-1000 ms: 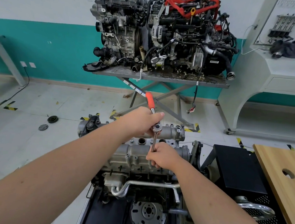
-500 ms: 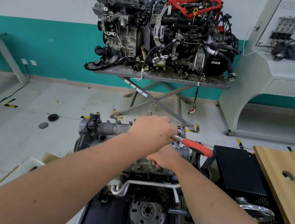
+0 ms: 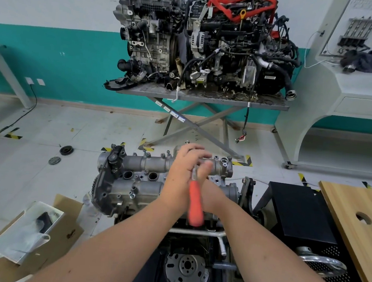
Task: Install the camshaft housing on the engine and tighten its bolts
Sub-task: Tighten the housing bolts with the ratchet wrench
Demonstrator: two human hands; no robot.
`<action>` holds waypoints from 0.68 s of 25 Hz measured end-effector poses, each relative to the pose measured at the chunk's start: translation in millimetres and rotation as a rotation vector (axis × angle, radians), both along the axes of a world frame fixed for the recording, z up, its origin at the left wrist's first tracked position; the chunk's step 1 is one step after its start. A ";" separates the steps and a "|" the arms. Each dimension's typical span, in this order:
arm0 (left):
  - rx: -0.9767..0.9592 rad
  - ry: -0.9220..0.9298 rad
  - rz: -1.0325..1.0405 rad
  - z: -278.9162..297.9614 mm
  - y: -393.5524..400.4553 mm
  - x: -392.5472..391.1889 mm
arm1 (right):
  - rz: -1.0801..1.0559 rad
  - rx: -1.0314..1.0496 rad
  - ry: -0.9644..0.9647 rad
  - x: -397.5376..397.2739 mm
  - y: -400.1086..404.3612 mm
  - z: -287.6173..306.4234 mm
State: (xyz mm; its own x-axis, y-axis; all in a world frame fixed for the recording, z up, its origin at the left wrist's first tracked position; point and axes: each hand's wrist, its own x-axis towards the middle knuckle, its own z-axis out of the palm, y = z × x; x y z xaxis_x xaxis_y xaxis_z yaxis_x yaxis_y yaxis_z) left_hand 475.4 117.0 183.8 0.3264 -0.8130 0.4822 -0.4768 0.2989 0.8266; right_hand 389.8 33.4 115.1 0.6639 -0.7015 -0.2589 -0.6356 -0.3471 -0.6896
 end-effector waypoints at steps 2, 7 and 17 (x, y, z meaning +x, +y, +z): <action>-0.007 0.224 -0.025 0.0 -0.4 1.3 | 0.036 0.043 0.026 1.0 -0.3 1.7; 0.145 0.765 -0.126 9.4 -5.5 4.5 | -0.012 0.111 -0.008 -0.2 -3.2 -3.3; 0.655 0.447 -0.248 47.5 -16.9 28.4 | -0.014 0.086 0.014 -0.2 -0.9 -1.2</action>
